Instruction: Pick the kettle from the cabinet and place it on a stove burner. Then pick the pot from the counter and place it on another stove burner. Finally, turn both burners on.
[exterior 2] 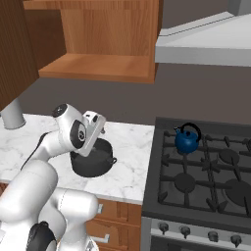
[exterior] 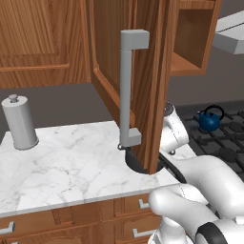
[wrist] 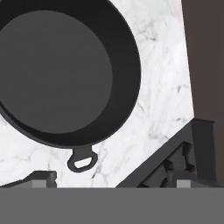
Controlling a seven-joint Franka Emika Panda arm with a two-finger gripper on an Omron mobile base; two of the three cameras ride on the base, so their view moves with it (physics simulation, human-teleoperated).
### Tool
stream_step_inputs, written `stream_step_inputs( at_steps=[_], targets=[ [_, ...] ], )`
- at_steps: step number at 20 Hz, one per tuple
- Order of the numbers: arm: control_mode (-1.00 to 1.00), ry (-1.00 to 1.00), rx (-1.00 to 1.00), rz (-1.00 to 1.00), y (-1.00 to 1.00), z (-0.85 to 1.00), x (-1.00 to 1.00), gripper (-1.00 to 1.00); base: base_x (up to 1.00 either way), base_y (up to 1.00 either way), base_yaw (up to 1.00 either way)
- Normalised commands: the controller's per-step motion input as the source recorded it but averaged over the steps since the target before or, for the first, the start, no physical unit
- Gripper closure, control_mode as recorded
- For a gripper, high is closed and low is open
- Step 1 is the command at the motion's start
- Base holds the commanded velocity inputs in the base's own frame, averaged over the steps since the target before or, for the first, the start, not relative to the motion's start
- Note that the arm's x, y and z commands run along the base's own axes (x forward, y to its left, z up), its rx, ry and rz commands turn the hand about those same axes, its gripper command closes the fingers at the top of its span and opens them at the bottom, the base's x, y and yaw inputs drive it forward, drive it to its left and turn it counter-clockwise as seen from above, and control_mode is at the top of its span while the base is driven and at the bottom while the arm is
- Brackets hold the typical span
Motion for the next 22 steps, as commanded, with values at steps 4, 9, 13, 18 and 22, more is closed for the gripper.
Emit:
stream_step_inputs(
  at_steps=[4,9,13,18,22],
  targets=[
    [-1.00,0.07,0.00,0.00,0.07,-0.25,0.00,-1.00,0.00,0.00,0.00],
    [-1.00,0.10,0.00,0.00,0.10,-0.21,0.00,-1.00,0.00,0.00,0.00],
    [-1.00,0.07,0.00,0.01,0.09,-0.26,0.00,-1.00,0.00,0.00,0.00],
    [-1.00,0.05,0.00,0.02,0.04,-0.22,-0.04,-1.00,0.00,0.00,0.00],
    [-1.00,0.02,0.00,0.01,0.03,-0.16,-0.11,-1.00,0.00,0.00,0.00]
  ],
)
